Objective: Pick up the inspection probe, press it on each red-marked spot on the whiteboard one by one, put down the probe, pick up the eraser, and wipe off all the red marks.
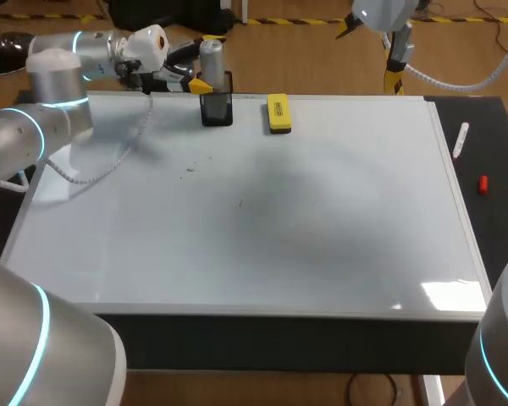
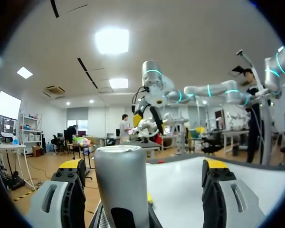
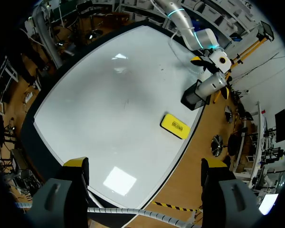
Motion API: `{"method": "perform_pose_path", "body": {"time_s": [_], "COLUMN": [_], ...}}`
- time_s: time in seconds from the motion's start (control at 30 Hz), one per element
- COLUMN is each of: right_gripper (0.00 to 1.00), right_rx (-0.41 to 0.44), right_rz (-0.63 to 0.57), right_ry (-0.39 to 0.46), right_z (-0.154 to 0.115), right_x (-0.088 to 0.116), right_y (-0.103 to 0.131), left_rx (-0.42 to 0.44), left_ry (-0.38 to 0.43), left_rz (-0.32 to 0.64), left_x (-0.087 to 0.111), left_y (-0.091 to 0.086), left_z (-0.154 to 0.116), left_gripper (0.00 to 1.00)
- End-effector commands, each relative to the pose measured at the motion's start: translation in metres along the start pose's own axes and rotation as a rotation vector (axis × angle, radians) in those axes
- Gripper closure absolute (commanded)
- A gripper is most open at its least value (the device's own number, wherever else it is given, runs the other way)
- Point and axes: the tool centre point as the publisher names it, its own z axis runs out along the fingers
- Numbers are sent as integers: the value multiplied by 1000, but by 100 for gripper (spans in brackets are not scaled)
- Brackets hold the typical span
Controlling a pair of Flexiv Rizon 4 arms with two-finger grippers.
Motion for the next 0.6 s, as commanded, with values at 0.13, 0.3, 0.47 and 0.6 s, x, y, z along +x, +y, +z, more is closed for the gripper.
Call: {"method": "perform_pose_path", "body": {"time_s": [0.13, 0.3, 0.47, 0.6], "right_gripper": [0, 0, 0, 0], "right_rx": [3, 3, 3, 3], "right_rz": [-1, -1, -1, -1], "right_ry": [5, 5, 5, 5], "right_z": [-1, -1, -1, -1], "right_x": [0, 0, 0, 0], "right_y": [0, 0, 0, 0], "left_rx": [-145, -175, -204, -230], "left_ry": [-56, -82, -117, -150], "left_rz": [24, 49, 65, 77], "left_x": [36, 49, 62, 70], "left_y": [-24, -34, -39, -40], "left_z": [10, 8, 4, 0], "left_gripper": [0, 0, 0, 0]}}
